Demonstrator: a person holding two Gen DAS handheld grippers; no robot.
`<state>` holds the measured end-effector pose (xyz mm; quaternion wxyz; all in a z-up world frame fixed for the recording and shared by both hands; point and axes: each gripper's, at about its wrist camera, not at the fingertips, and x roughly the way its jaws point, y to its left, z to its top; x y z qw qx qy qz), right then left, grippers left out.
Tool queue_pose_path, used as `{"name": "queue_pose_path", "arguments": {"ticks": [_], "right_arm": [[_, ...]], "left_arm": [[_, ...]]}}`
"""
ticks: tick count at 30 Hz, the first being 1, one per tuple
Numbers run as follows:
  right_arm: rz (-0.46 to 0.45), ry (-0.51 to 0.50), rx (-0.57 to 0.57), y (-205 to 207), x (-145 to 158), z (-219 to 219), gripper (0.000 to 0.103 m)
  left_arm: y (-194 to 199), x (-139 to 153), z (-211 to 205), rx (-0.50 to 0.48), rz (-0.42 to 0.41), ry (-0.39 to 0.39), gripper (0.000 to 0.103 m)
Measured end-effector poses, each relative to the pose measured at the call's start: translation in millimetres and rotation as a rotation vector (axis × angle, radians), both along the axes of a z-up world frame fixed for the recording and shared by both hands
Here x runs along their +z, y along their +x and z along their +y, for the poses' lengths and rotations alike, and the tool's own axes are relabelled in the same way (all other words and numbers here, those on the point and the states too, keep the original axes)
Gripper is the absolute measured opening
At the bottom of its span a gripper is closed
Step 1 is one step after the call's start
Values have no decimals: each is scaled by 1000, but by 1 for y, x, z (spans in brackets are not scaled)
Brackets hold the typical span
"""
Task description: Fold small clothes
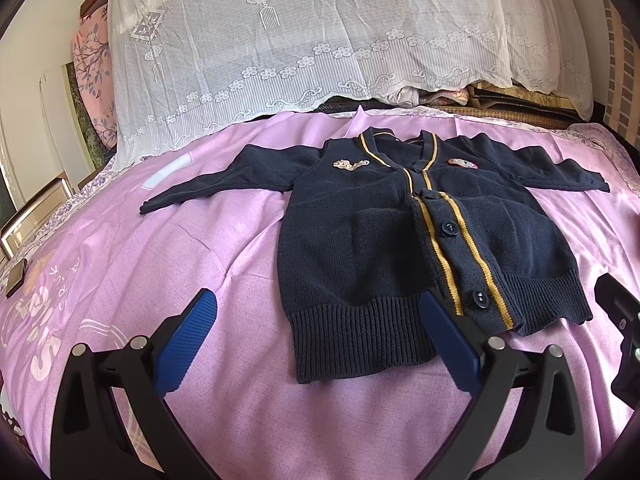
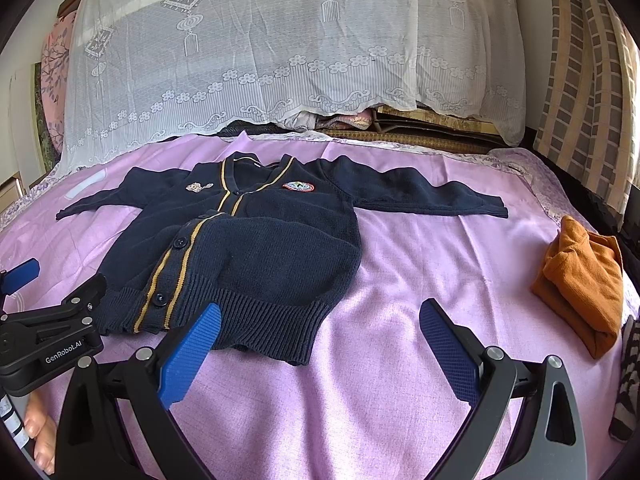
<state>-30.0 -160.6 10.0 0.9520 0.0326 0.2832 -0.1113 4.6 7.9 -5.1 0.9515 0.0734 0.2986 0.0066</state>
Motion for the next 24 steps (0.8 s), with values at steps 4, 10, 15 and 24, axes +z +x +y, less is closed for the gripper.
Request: {"name": "queue_pose_path", "arguments": {"ticks": [4,10,15,24], "right_arm": [[1,-1,1,0,0,1,100],[2,-2,1,0,-1,1,100],[3,-2,1,0,-1,0,100],[3,-3,1,0,-1,0,100]], "left_arm": [[0,0,0,0,0,0,99],[0,0,0,-1,4,1,99],[-1,-1,0,0,6,0,99],[0,-1,1,-1,8,1,99]]}}
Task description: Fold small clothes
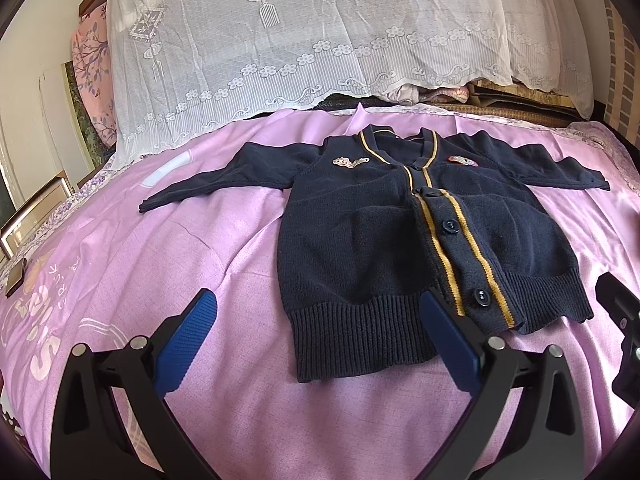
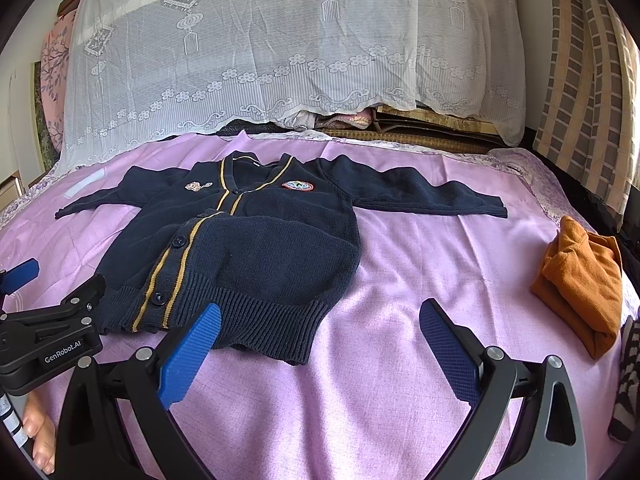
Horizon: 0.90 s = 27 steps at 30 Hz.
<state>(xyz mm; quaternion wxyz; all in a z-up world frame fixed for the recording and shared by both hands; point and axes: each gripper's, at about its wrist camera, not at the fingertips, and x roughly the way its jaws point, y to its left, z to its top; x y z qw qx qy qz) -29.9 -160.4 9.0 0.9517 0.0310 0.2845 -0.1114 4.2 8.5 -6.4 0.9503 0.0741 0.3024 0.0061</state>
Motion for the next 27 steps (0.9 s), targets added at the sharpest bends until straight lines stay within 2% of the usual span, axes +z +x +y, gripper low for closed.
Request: {"name": "queue_pose_path", "arguments": {"ticks": [9,17,19,24,27], "right_arm": [[5,-1,1,1,0,0,100],[58,13,-24,10,-14,-27,100],[86,3,-39,17,-16,-36,100],[199,81,-55,27,-41,-58,100],[304,192,-12,35,-66,-72,100]], "left_arm": [[1,-1,0,-9,9,-7,99],[19,-9,8,-92,123,-97,99],[29,-11,11,-95,143,-91,99],[42,-20,10,-110,213,-84,99],[37,-11,0,-133,171,-47,99]]}}
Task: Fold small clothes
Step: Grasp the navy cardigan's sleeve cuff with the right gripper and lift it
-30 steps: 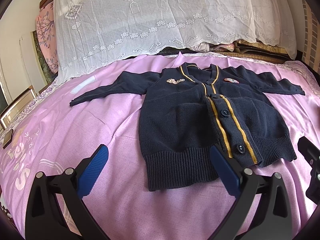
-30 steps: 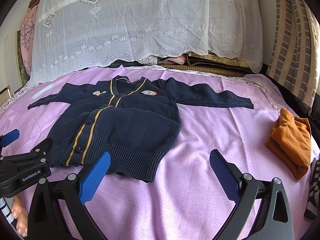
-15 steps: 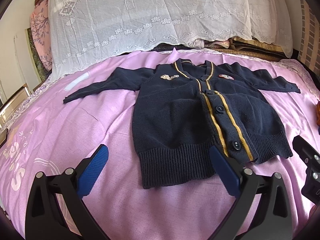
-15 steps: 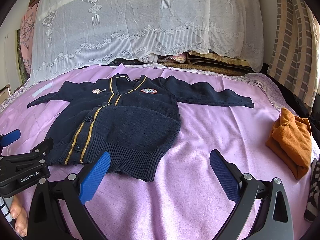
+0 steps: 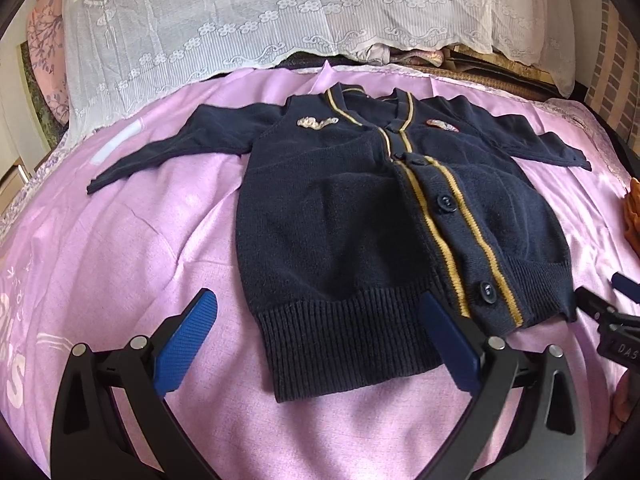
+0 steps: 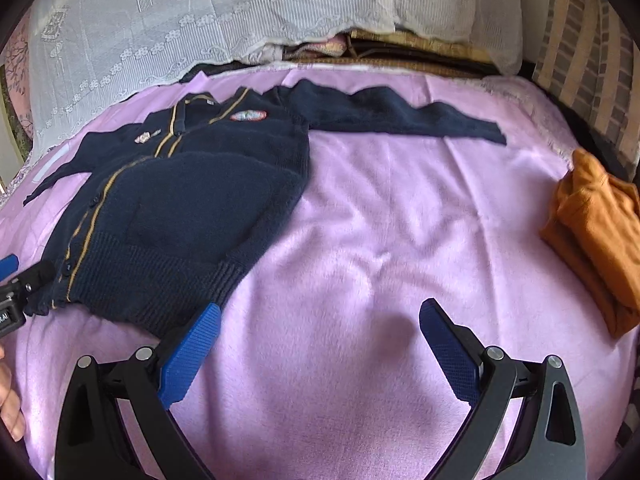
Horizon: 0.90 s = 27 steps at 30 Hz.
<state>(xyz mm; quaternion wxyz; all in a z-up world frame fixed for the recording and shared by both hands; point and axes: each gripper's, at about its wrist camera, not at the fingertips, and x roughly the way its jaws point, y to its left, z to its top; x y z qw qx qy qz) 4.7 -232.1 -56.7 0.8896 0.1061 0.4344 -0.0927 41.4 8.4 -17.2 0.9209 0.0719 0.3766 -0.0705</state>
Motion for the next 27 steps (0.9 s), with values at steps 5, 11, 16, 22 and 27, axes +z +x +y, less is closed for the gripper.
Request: {"name": "queue_pose_path", "arguments": {"ticks": [5,11,16,22,27], "right_arm": [[-32,86,99,-13,4,-11,100],[-193,407,-109,-7,49,-111,100],[-197,634,-265,56,42,-198,99],[-242,778,-459,96,14,-260,99],[-248,755,-468,121,7,-294,99]], "left_arm": [[5,25,-37,-118,-17,15,99],[18,40,-110,-301,-22,0,99],[36,28,-181,-410,75,-14,99],[61,45,-269,-417,-141,139,99],[106,17,-331,-412,-189,281,99]]}}
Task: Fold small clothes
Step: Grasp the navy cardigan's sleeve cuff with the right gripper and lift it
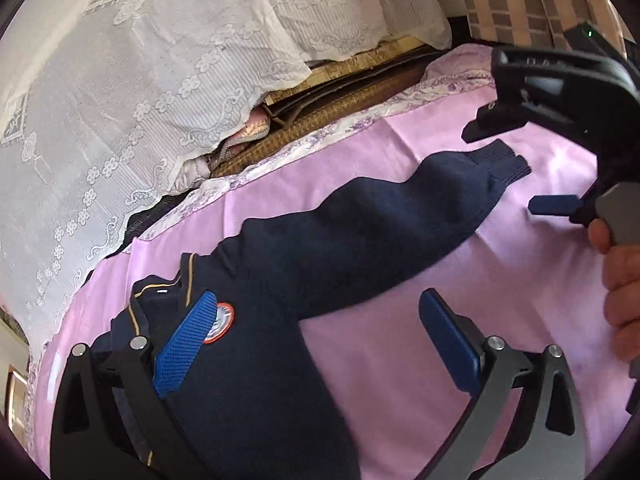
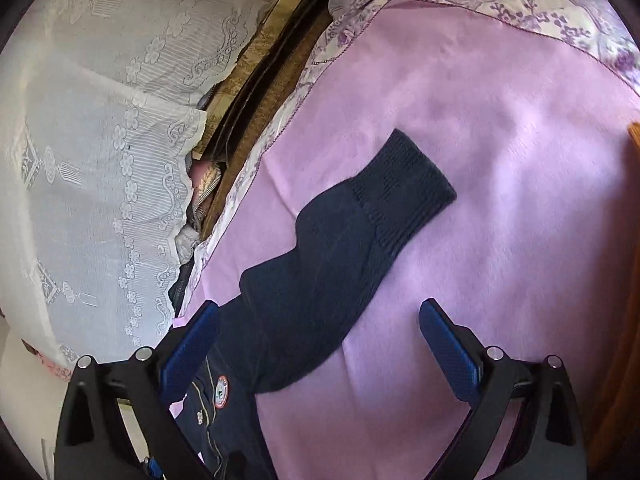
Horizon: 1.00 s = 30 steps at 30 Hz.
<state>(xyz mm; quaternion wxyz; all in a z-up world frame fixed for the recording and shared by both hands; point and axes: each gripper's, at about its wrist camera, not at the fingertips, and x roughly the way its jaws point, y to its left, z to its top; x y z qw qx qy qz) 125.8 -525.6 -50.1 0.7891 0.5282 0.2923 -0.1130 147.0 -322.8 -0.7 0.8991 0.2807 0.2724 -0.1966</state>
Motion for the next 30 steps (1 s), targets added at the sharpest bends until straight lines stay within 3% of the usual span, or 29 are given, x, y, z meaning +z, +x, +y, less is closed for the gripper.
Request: {"name": "queue_pose_path", "arguments": {"ticks": [7,9,13,14,15,20,27,30], "right_arm": [[6,-6,-80,4,-12,-28,76],[27,-14,-101,10,-19,-34,56],[20,-52,-101,16,-23,-36,39],[10,-62,-98,16,-23,-35,25],[-31,-51,-92,14,-24,-35,8],[-118,-121,-158,-7,4,-33,7],[-111,-276,-168,-14,30,-8,7],[-145,-323,-119,-13,45,5,7]], "left_arm": [[34,-40,-25,-17,159,4,99],[43,-40,-26,-1,181,-14,99],[55,-43,-27,17,240,-54,99],[56,-42,-27,8,254,-69,93],[55,-42,-26,-16,272,-89,78],[47,-39,-26,-78,280,-128,50],[57,-33,-18,-86,345,-207,49],[54,-26,-15,-113,336,-242,59]]}}
